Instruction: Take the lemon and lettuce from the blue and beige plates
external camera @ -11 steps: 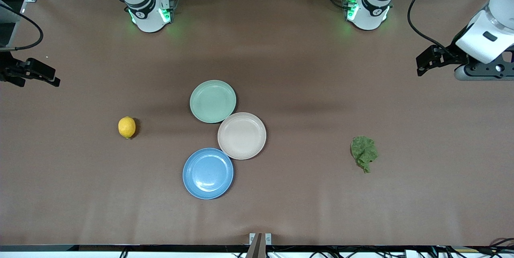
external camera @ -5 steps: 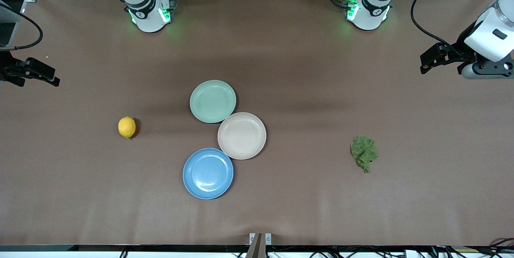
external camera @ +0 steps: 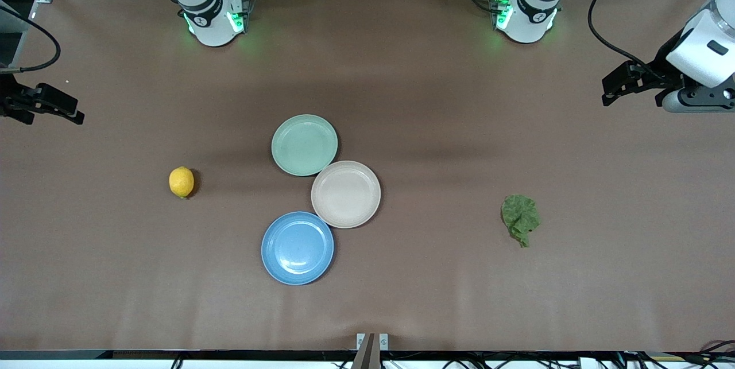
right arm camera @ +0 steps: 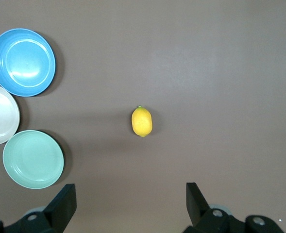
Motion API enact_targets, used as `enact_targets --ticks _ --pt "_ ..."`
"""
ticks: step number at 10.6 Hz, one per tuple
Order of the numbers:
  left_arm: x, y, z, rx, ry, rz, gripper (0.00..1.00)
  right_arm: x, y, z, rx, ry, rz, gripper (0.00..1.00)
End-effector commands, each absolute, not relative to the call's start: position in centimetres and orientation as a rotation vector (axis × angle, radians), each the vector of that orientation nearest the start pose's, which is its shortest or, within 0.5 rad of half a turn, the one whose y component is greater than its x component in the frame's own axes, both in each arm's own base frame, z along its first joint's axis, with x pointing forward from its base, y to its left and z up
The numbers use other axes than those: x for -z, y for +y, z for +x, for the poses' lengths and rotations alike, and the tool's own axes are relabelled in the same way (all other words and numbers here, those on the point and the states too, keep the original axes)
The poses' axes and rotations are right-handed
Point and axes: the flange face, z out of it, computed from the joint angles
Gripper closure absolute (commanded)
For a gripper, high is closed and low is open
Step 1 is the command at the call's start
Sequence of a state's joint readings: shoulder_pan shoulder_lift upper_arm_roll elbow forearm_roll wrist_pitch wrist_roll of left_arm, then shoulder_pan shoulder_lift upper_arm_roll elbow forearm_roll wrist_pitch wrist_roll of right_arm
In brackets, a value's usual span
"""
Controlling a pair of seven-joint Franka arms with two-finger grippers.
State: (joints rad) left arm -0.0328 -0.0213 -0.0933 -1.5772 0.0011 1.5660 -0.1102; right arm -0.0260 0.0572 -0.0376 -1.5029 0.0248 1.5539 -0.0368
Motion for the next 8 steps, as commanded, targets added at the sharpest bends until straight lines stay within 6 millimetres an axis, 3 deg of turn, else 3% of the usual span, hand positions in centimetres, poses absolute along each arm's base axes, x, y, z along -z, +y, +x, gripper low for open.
enact_targets --ticks 1,8 --pt "-63.87 -6.77 54.51 0.006 0.055 -3.165 0.0 -62.43 -3.36 57.31 0.036 0.053 -3.135 0.0" --pt "-63.8 -6.87 54.49 0.004 0.049 -3.159 0.0 -62.35 -3.39 57.65 0.061 0.051 -3.137 0.0"
